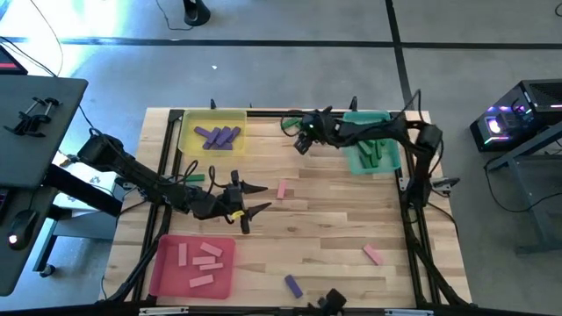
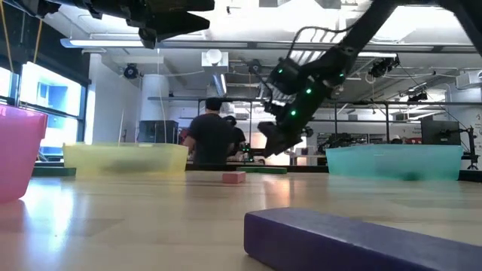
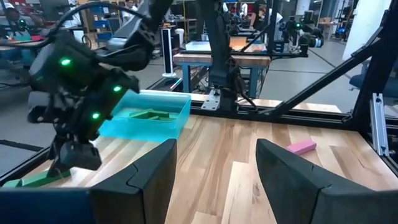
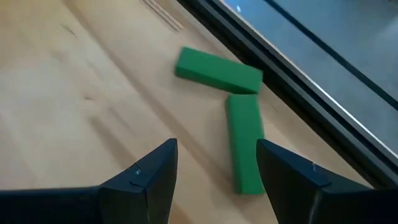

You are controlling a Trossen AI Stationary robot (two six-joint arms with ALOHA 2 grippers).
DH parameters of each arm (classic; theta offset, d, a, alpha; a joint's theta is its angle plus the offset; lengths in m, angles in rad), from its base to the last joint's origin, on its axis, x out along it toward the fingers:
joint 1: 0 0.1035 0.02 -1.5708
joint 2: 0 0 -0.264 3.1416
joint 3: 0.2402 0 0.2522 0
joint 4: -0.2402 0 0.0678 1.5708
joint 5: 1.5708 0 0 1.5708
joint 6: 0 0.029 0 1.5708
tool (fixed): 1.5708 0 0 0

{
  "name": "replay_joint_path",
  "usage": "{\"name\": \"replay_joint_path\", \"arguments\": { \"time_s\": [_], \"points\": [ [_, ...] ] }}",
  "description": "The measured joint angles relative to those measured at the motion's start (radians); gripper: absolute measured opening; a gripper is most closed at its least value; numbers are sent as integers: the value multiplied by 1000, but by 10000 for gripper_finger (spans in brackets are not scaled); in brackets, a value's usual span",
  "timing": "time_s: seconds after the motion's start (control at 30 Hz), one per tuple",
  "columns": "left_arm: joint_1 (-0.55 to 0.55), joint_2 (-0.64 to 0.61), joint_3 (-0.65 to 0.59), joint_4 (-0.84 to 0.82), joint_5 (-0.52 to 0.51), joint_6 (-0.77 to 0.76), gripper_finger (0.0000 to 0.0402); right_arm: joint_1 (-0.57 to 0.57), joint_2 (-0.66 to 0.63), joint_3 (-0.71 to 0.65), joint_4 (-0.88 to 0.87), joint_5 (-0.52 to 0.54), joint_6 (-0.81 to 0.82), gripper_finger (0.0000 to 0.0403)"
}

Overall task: Sort blocks
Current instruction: Put the green wooden block into the green bin

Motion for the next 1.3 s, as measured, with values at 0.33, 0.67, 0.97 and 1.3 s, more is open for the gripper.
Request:
{"name": "replay_joint_path", "arguments": {
  "time_s": [0.33, 0.67, 0.97, 1.3],
  "points": [
    [0, 0, 0, -1, 1, 0, 206, -74, 100, 109, -183, -42, 8, 204],
    [0, -1, 0, -2, 1, 0, 206, -108, 124, 115, -258, -169, 19, 91],
    [-1, -1, 1, -43, 2, -41, 206, -13, 45, 103, -379, -87, -31, 67],
    [-31, -1, 1, -93, 2, -99, 206, 250, -276, 2, -633, 126, -61, 67]
  ]
}}
